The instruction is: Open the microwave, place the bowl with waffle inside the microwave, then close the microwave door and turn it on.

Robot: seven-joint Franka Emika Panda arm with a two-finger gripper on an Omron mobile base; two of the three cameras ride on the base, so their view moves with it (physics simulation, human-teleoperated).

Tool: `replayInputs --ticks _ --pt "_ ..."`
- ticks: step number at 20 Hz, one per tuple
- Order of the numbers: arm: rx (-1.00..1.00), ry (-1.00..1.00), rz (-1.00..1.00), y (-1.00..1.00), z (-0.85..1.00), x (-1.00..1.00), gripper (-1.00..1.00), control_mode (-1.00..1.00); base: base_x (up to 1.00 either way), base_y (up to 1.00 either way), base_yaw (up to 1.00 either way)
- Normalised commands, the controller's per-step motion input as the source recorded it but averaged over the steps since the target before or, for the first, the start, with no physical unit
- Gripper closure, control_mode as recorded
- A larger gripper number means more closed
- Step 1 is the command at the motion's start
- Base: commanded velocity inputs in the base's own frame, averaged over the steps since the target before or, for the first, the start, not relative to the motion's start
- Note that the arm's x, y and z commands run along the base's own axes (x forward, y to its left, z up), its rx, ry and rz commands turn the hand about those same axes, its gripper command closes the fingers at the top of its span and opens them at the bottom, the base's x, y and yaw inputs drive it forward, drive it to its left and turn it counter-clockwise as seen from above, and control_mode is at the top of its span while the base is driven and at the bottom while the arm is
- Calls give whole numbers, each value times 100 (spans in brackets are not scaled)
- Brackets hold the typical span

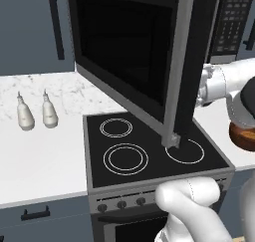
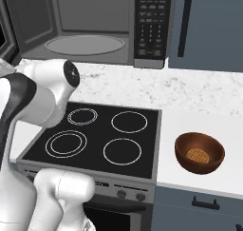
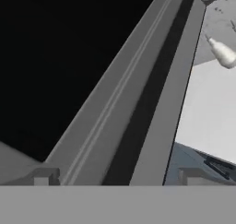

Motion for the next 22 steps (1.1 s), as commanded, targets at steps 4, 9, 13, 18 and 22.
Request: replayInputs --ticks 4,9,13,18,22 --pt "-8 -1 0 26 -13 -2 -100 -100 0 0 0" --pt "5 -2 -15 -81 0 19 -100 -100 0 0 0" --pt "9 0 -33 -100 -4 38 -100 -100 0 0 0" --pt "3 0 -57 -100 -41 25 -100 -100 0 0 0" --pt "1 0 -61 -100 -75 12 -100 -100 0 0 0"
